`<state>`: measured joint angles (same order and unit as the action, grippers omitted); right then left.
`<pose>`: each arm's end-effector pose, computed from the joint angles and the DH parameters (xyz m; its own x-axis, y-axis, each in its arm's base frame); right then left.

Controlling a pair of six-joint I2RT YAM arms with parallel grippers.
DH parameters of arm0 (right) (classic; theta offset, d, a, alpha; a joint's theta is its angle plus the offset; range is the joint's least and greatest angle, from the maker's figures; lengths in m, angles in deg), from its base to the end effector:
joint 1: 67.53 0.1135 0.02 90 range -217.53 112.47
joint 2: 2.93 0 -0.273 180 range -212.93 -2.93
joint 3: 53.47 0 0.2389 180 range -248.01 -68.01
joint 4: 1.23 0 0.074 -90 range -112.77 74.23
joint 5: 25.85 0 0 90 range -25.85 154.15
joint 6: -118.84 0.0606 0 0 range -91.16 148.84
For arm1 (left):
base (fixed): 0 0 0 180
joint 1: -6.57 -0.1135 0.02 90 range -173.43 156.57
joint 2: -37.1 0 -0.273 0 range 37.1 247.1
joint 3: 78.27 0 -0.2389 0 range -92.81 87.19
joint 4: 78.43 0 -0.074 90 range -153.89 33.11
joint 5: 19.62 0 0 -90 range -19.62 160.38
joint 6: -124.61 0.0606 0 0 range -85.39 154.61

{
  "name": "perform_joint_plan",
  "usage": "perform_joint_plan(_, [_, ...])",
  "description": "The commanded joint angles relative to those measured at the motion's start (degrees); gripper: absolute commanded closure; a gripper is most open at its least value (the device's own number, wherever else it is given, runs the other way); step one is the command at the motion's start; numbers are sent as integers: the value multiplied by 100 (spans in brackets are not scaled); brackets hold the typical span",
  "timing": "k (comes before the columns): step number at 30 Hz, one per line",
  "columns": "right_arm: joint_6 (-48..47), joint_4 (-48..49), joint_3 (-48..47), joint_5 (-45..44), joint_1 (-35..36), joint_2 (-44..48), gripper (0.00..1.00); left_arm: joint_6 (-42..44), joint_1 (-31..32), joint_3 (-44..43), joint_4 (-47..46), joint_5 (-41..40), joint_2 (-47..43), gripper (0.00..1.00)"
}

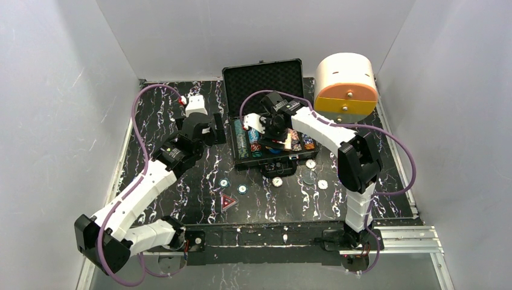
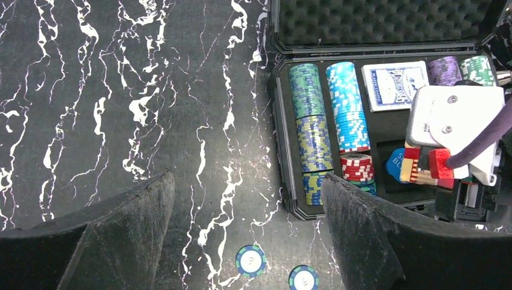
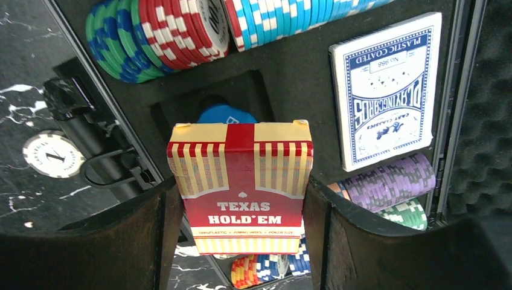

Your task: Pack up texas hold em set

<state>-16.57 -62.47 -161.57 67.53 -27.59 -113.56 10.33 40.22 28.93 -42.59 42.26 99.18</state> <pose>0.3154 0.2687 0.2378 -0.0122 -0.9374 -0.3479 -0.9537 0.1155 -0.2776 0.2175 -0.1105 0.3451 -0.3770 -0.1847 -0.9076 -0.0236 0.9815 -0.1899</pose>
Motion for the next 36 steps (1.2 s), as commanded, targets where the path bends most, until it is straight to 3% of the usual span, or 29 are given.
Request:
perform_joint_plan(1, [-618, -33, -306, 1, -43, 22, 28, 37, -3, -259, 37, -207, 70, 11])
perform_joint_plan(23, [-1010, 205, 57, 278, 82, -182, 26, 121, -34, -291, -11, -280, 195, 10])
perform_joint_plan(36, [-769, 221, 5, 205, 128, -58, 9, 141, -44, -268, 22, -259, 131, 10])
